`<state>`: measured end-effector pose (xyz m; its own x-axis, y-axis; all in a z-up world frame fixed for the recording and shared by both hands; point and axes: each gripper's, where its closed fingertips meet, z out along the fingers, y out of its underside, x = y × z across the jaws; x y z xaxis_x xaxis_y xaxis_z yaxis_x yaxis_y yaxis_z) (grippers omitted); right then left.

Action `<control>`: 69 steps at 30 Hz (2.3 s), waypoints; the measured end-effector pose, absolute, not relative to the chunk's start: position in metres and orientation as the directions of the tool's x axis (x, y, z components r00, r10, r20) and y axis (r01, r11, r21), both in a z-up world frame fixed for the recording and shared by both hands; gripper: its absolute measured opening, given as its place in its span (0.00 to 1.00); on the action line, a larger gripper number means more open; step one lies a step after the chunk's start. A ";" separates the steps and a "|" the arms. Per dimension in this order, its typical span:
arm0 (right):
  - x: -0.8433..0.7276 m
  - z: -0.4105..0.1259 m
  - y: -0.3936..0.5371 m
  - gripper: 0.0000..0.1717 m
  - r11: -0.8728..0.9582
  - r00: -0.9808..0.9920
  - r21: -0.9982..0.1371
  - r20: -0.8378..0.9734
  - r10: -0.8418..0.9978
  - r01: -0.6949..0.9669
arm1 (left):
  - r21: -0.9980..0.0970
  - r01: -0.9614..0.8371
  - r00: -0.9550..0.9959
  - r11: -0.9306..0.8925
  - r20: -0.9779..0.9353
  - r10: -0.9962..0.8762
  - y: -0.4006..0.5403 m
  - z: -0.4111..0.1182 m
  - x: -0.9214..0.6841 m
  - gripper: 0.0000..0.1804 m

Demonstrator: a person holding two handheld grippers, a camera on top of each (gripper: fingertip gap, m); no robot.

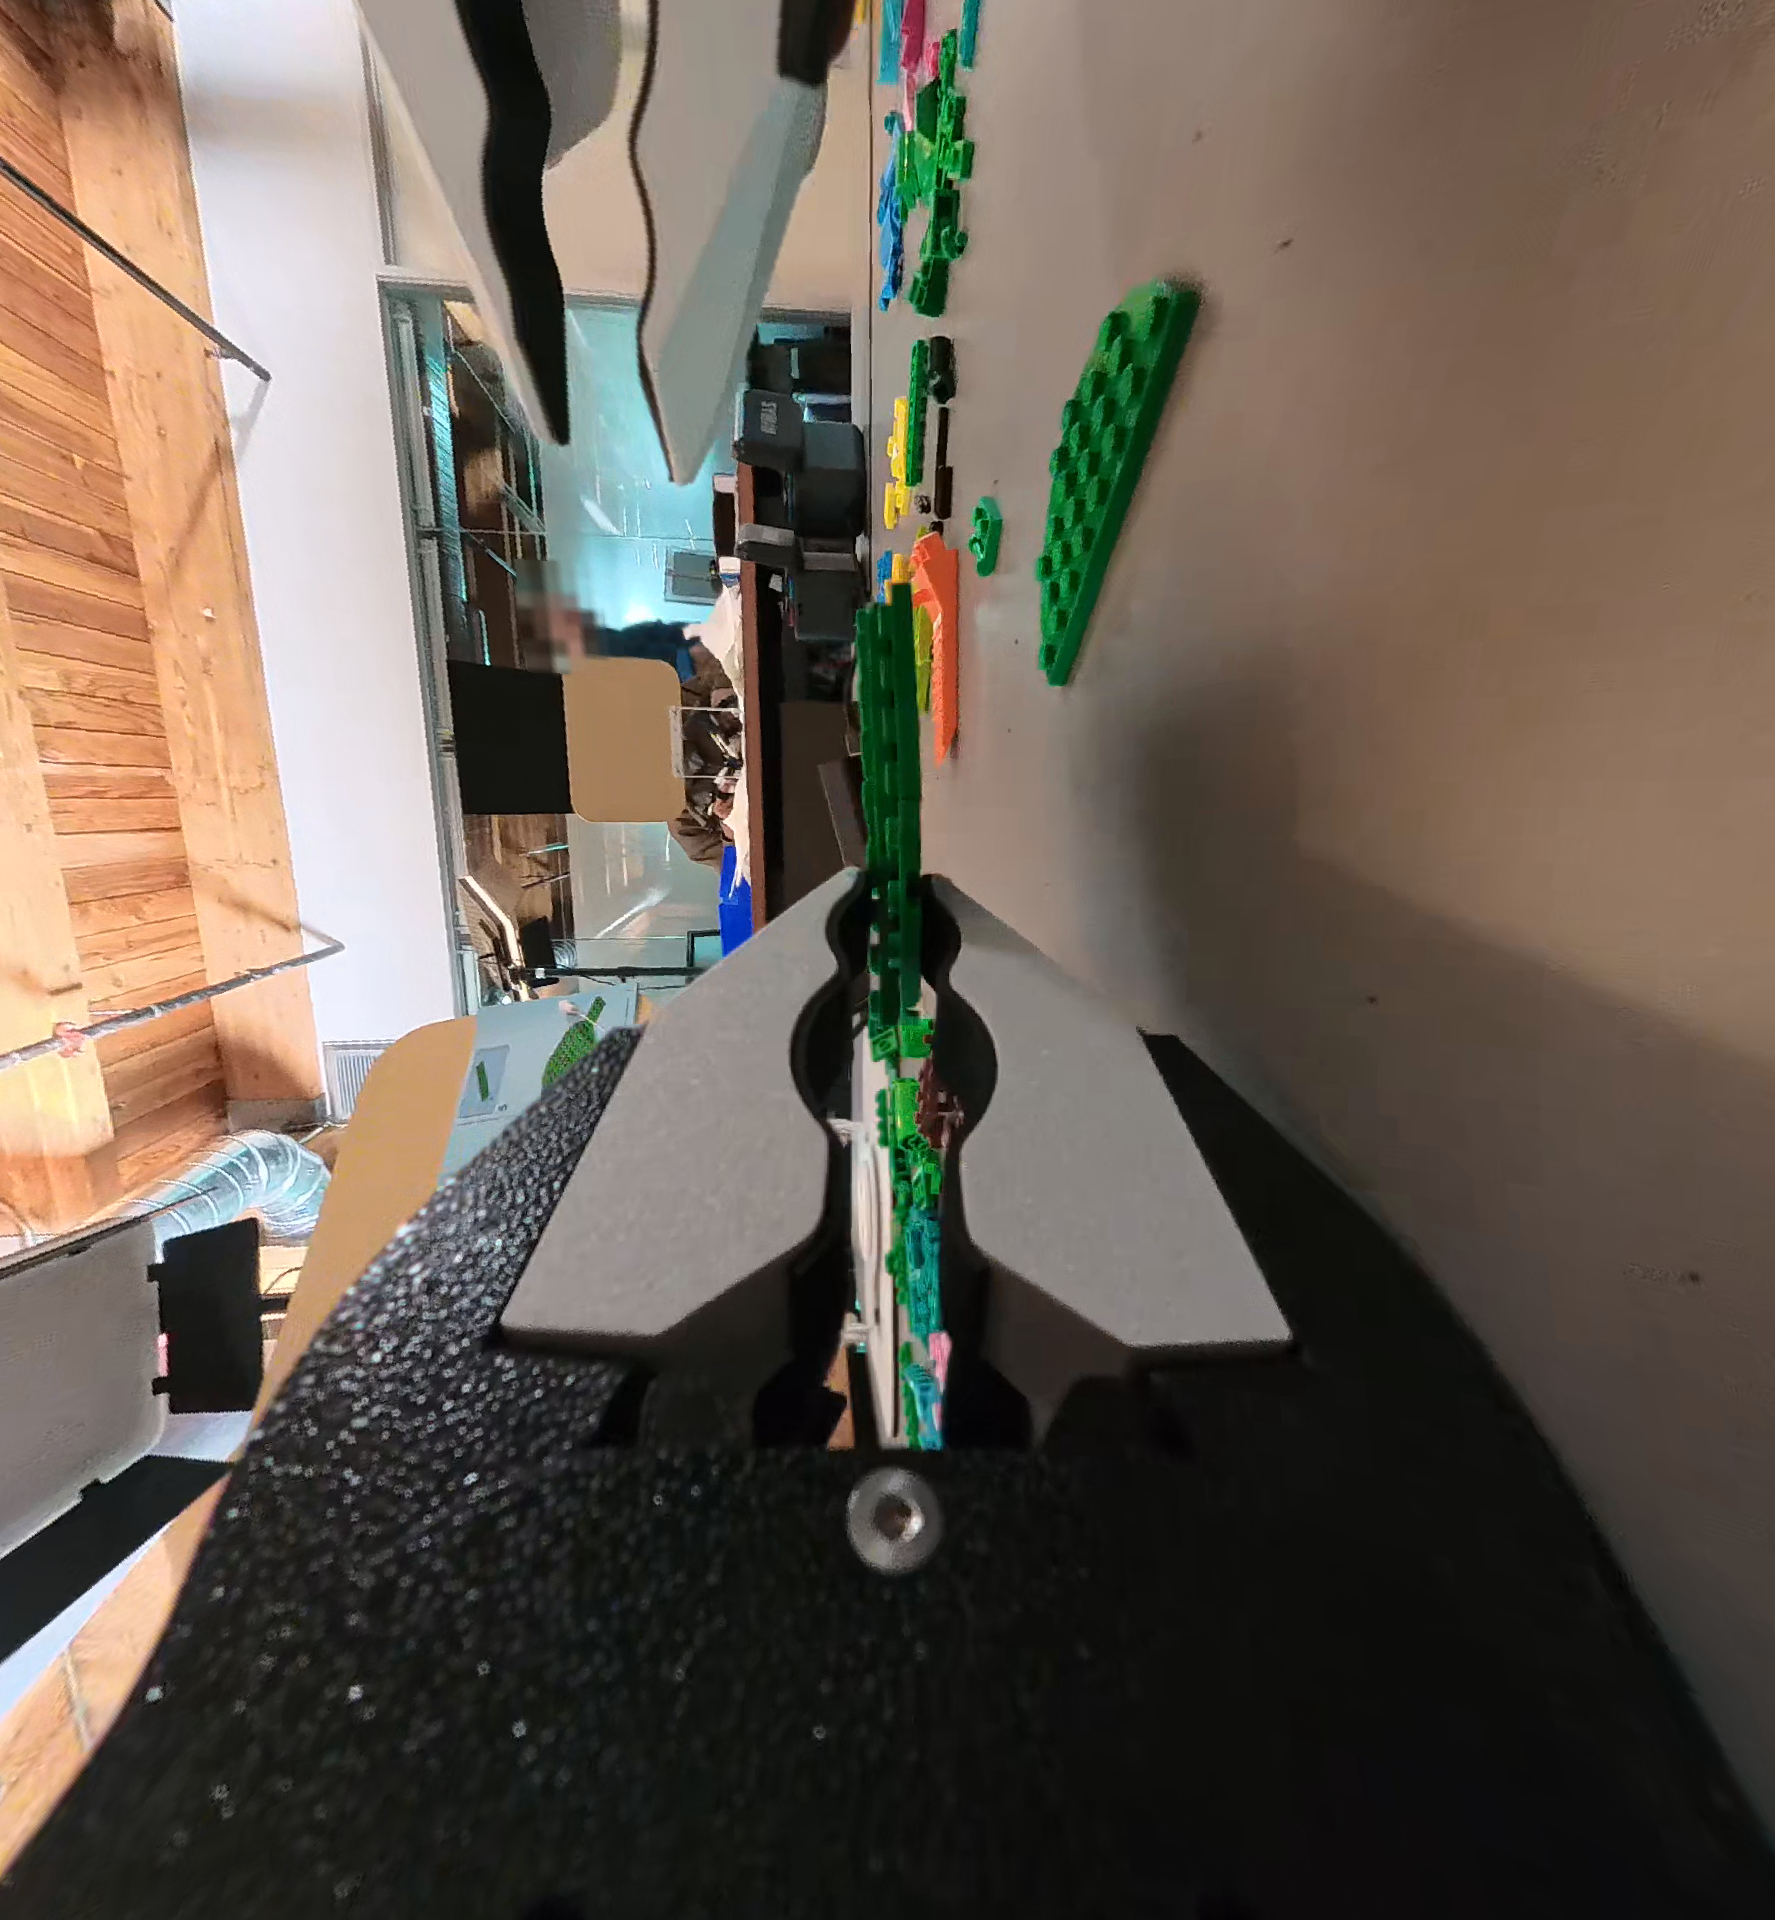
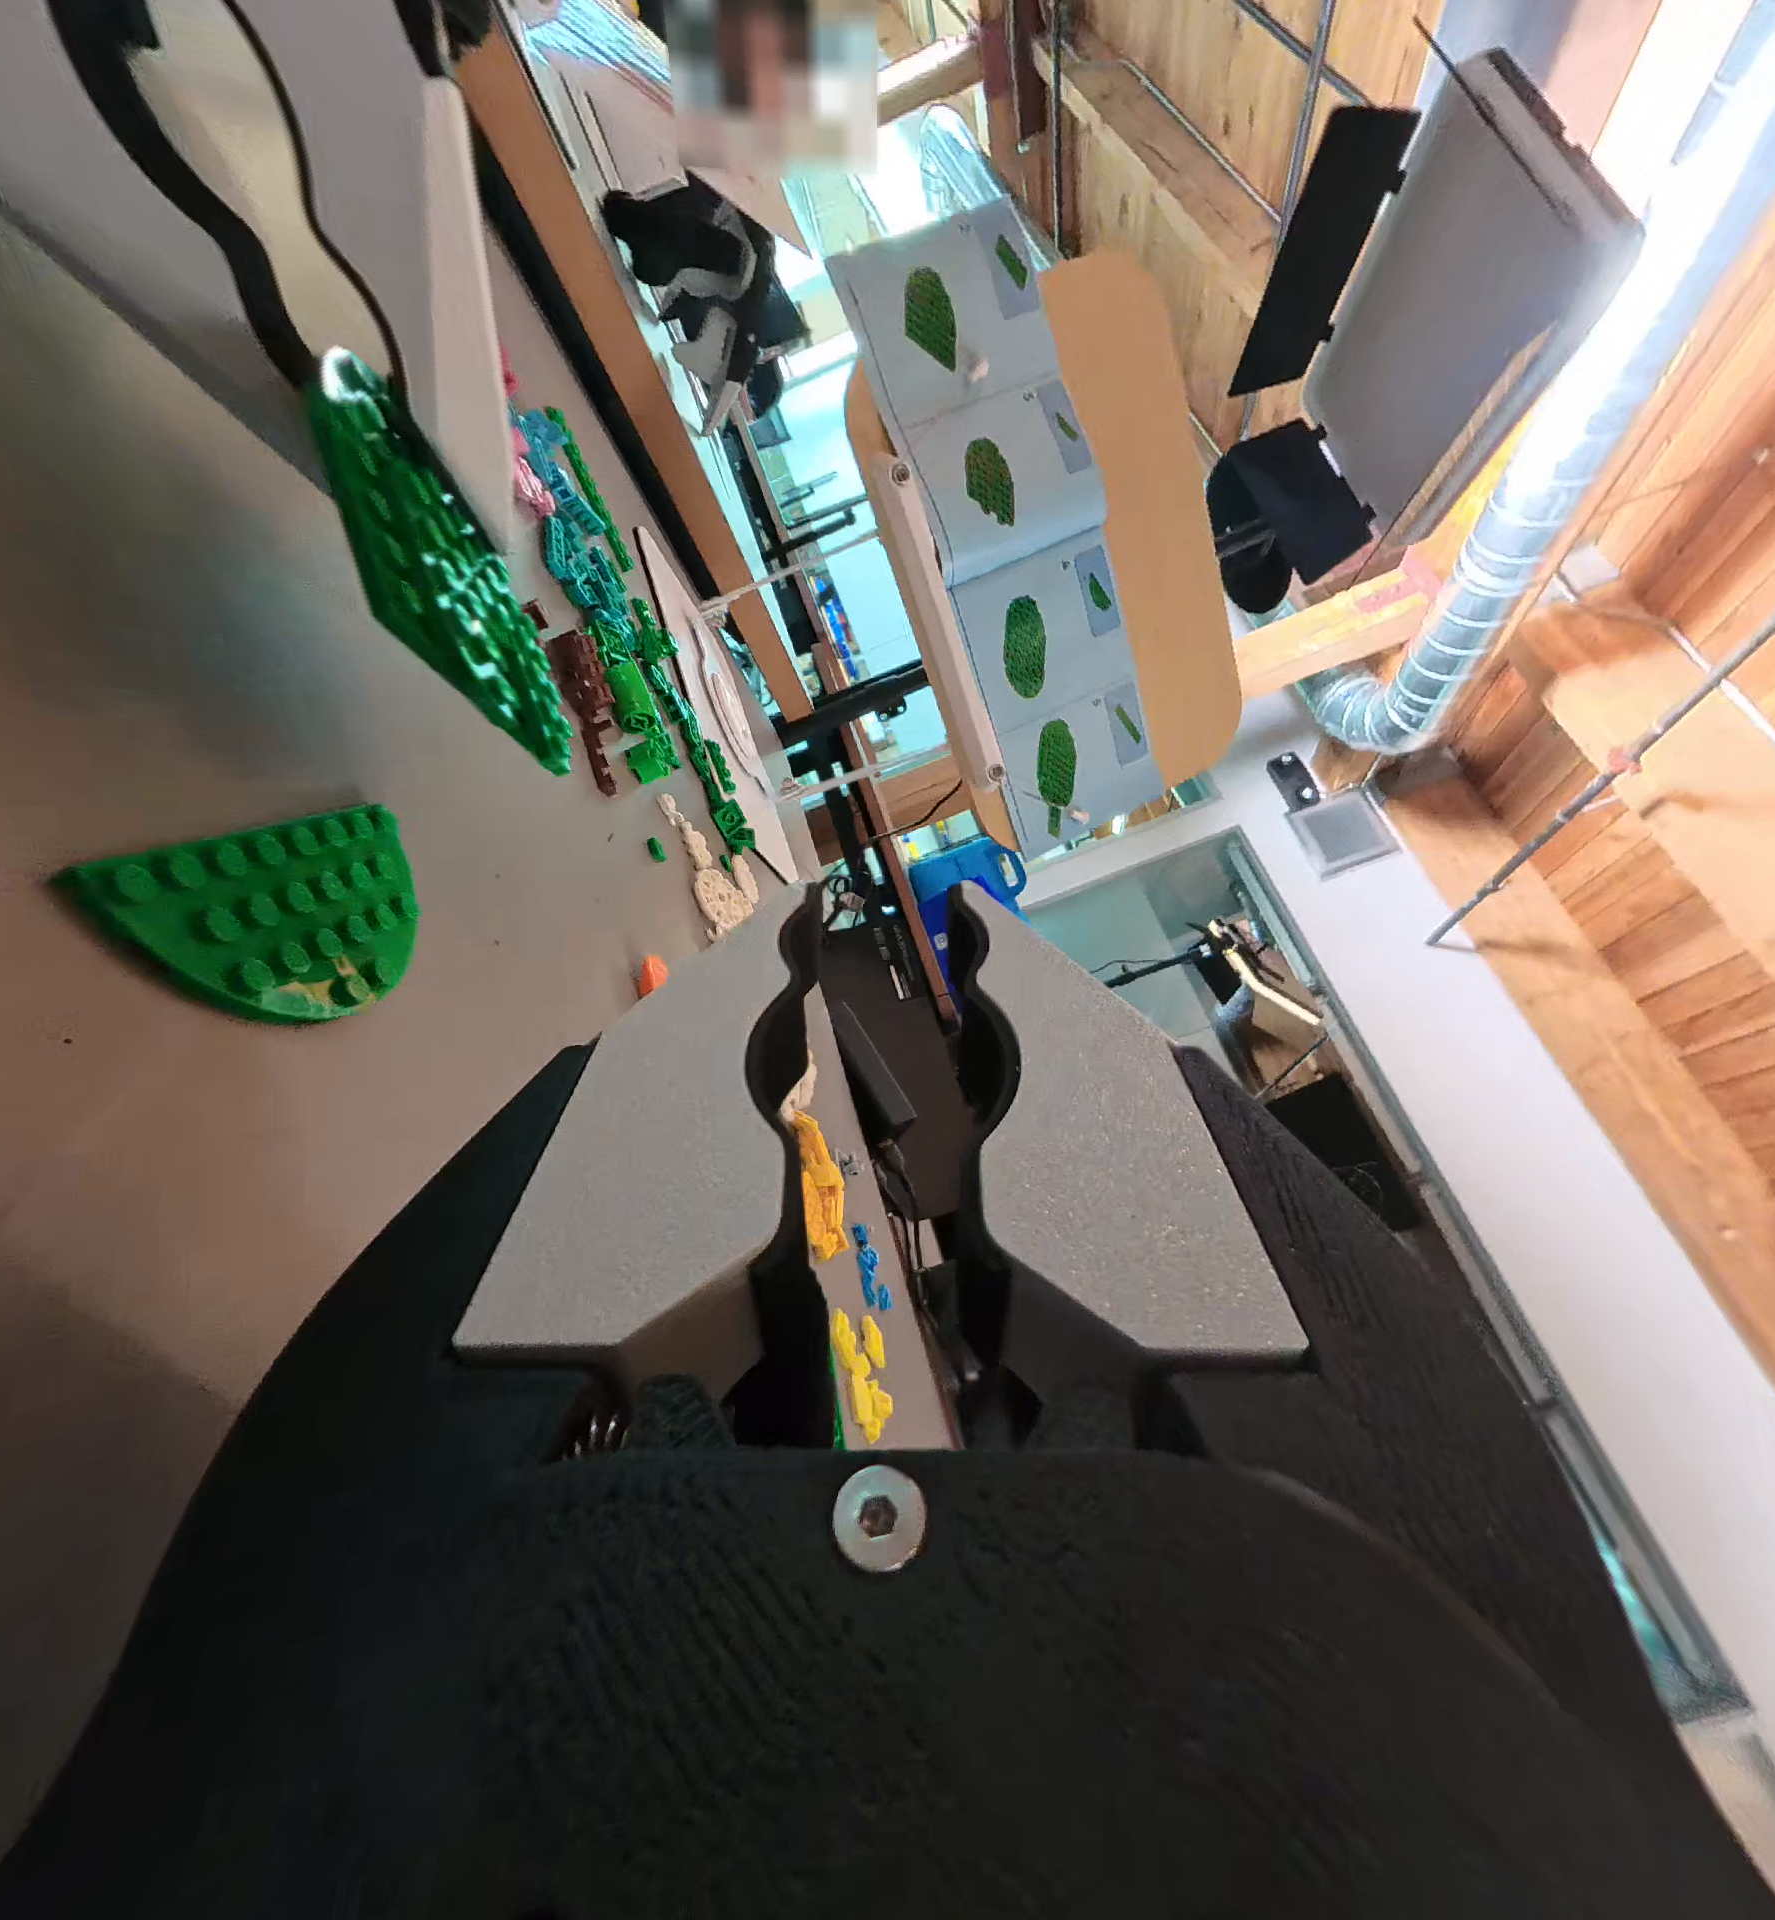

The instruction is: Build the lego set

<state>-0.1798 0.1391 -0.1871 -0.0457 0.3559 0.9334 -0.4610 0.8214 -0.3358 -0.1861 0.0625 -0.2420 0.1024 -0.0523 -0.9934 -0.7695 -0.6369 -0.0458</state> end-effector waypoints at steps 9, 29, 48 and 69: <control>-0.170 -0.188 0.128 0.12 0.853 0.055 -0.169 0.973 0.225 -0.494 | -0.035 -0.769 0.093 -0.638 -0.994 -0.057 0.062 -0.242 -0.186 0.03; -0.136 -0.259 0.105 0.19 0.719 -0.791 -0.636 0.577 0.204 -0.279 | -0.085 -0.754 0.114 -0.651 -0.993 -0.003 0.060 -0.235 -0.191 0.03; -0.015 -0.269 0.061 0.57 0.707 -0.938 -0.620 -0.171 0.301 0.340 | -0.139 -0.775 0.140 -0.616 -0.989 0.047 0.059 -0.228 -0.184 0.03; -0.004 -0.300 0.058 0.48 0.891 -0.763 -0.444 0.544 0.349 0.092 | -0.137 -0.804 0.145 -0.578 -0.989 0.033 0.065 -0.229 -0.176 0.03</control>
<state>-0.0042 0.0578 -0.2997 -0.7630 0.3494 0.5438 0.0920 0.8915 -0.4437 -0.1755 0.0651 -0.2286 0.1449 0.0333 -0.9889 -0.8042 -0.5783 -0.1373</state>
